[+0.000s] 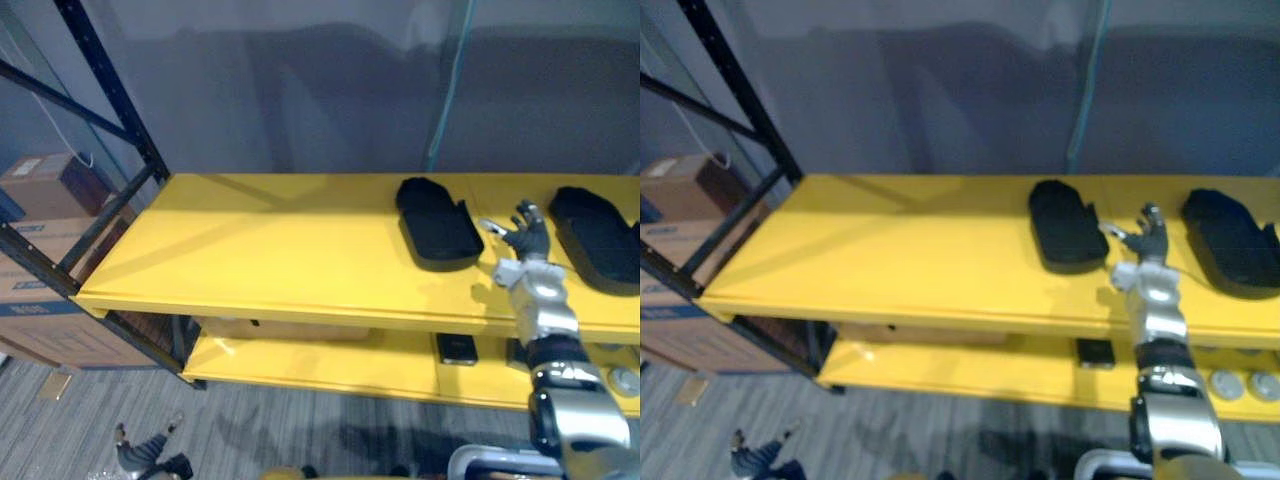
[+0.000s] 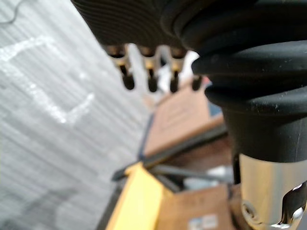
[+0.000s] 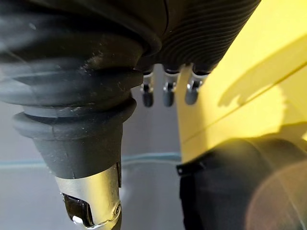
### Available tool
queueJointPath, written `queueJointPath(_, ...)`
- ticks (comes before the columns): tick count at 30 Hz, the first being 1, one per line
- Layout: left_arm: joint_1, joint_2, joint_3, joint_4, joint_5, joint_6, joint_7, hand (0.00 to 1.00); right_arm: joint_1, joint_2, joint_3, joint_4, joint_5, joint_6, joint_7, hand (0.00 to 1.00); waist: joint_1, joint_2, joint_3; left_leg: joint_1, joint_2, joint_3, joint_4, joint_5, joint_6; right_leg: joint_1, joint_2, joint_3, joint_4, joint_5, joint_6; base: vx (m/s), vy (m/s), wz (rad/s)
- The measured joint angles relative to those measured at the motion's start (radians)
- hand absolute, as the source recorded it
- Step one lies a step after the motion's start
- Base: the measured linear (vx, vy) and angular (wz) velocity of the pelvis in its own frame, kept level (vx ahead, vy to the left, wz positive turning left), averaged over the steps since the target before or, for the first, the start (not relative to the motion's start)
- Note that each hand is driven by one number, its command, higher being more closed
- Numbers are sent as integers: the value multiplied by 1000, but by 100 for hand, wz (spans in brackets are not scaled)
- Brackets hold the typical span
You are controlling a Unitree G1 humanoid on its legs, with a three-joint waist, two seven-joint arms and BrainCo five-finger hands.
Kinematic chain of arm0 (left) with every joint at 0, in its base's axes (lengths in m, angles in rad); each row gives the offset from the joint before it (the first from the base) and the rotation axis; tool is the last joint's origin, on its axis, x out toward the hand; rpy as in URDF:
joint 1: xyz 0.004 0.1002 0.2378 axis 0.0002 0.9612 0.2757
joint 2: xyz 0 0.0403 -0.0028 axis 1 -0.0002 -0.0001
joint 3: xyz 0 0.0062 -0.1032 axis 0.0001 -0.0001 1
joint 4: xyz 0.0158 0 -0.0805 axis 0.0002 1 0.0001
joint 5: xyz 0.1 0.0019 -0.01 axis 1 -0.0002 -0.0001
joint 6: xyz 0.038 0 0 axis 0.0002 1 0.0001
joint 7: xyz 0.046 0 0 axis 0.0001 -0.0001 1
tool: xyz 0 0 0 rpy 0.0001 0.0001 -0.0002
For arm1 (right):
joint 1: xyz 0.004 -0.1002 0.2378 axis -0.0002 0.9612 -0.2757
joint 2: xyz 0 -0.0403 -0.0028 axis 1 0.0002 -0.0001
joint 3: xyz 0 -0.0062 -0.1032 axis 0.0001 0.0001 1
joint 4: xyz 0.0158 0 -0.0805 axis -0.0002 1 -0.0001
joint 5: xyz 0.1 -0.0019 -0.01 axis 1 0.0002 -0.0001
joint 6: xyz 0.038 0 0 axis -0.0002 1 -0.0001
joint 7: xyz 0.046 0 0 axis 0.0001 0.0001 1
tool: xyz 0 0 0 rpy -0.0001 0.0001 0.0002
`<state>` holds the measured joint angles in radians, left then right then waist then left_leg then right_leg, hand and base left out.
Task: Walk over and take plastic housings, then place them on the shelf
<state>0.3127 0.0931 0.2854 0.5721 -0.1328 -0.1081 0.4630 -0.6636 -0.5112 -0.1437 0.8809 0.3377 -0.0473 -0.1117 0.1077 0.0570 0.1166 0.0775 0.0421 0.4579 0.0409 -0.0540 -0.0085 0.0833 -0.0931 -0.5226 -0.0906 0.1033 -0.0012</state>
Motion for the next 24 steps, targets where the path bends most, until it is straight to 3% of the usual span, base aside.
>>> queueJointPath(5,-19,1,-36,77,-8,-27,-25,0,-29,-5,-1,38,-38,54,-3,0,-2,-6,11,18,11,22,-8,5,0,6,11,5,0,-10,-4,72,22,-8)
queueJointPath(9,-48,4,-63,89,-16,-42,-39,0,-68,-7,-1,52,-38,93,7,0,-5,7,26,31,14,30,-18,9,-8,9,16,8,0,-21,1,74,29,-4)
queueJointPath(18,-88,9,-77,109,-17,-52,-80,0,-101,-16,-1,96,-34,141,227,0,-5,6,31,62,34,41,-38,11,-24,26,39,4,1,-54,2,88,12,-1)
queueJointPath(24,-92,8,-111,113,-17,-43,-93,0,-103,-29,19,118,-28,165,315,0,-7,13,36,67,37,46,-38,12,-26,30,42,4,10,-57,4,97,21,-2)
